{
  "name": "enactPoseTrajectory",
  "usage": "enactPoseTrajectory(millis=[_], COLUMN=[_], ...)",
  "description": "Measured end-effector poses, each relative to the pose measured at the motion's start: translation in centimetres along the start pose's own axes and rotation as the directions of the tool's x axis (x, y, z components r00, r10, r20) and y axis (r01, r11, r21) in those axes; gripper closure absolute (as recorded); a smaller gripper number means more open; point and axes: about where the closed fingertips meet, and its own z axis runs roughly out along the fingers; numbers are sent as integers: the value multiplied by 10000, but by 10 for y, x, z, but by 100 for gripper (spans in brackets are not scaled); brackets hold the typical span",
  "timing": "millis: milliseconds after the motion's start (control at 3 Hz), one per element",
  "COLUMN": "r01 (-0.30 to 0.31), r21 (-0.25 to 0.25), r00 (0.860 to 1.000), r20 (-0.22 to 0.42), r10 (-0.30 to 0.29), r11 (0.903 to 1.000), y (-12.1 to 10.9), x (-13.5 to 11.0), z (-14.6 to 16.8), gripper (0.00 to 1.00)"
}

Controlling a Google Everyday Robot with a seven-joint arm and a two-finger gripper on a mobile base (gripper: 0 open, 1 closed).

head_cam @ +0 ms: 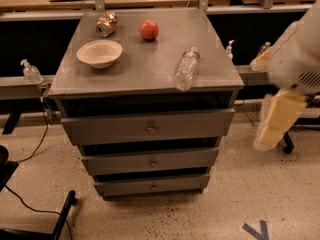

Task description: Open middle drawer

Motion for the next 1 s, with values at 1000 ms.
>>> enactPoseTrajectory(millis=[1000], r01=[1530], r21=[-1592], r00=[9773], r20=[1704], r10=[-1255], r11=[9753], y=[74], x=[-68], z=[226], gripper=[0])
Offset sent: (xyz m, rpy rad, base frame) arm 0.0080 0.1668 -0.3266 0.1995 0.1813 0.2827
